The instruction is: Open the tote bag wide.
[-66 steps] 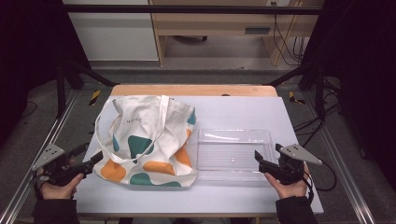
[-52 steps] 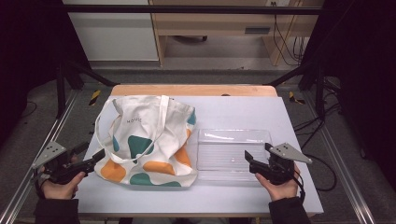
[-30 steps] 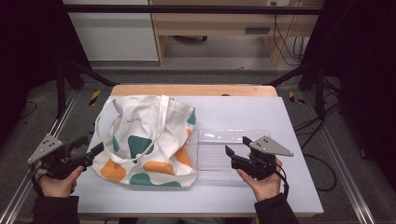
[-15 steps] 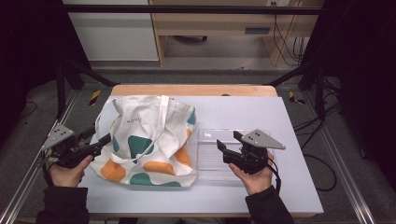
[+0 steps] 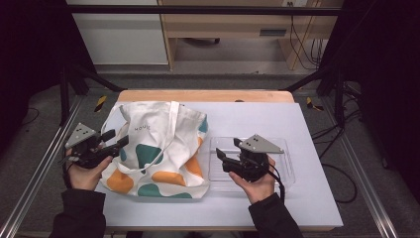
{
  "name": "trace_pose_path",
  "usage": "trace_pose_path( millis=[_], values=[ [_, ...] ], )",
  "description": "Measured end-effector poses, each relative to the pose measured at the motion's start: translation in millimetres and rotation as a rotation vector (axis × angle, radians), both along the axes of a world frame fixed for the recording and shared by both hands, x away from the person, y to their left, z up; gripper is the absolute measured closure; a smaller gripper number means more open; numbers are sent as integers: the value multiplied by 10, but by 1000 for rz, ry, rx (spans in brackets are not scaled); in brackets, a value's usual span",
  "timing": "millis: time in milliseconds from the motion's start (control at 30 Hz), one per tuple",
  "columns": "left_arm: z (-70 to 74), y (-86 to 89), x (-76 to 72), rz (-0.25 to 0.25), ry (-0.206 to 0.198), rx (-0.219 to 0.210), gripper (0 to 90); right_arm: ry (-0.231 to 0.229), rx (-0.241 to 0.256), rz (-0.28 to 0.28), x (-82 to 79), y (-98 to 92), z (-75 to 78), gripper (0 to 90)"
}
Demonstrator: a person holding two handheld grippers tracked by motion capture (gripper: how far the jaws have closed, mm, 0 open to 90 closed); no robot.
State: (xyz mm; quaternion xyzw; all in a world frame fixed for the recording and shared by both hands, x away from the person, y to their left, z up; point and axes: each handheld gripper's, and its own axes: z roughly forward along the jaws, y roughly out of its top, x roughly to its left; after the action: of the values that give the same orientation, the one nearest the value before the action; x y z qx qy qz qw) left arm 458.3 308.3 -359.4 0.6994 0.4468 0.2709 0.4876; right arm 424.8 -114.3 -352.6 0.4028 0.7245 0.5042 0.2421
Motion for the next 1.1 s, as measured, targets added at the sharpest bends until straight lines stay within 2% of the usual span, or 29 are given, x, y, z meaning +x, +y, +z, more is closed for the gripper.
trace_pose_path(
  millis=[333,500,533,567,733,833,933,967,1067,1100],
  values=[
    [-72,-89,84,-4,20,33,513,9,0,22,48,107,-18,348],
    [-99,-106,92,-16,31,41,641,9,7,48,95,265,5,349],
    [-106,-104,97,-21,39,36,641,9,7,48,95,265,5,349],
    [-117,-99,104,-34,52,32,709,8,12,62,118,348,24,349],
    [-135,-75,102,-46,63,25,845,6,25,83,165,512,70,347],
    [-134,-60,92,-47,67,24,878,-1,36,108,212,690,115,333],
    [-135,-60,82,-47,66,23,884,-3,47,118,238,783,135,319],
    [-135,-62,71,-48,65,22,884,-2,63,131,272,877,154,303],
    [-132,-60,51,-51,63,25,885,4,69,138,308,977,170,289],
    [-128,-55,37,-49,62,25,885,3,73,141,342,1069,171,273]
  ],
)
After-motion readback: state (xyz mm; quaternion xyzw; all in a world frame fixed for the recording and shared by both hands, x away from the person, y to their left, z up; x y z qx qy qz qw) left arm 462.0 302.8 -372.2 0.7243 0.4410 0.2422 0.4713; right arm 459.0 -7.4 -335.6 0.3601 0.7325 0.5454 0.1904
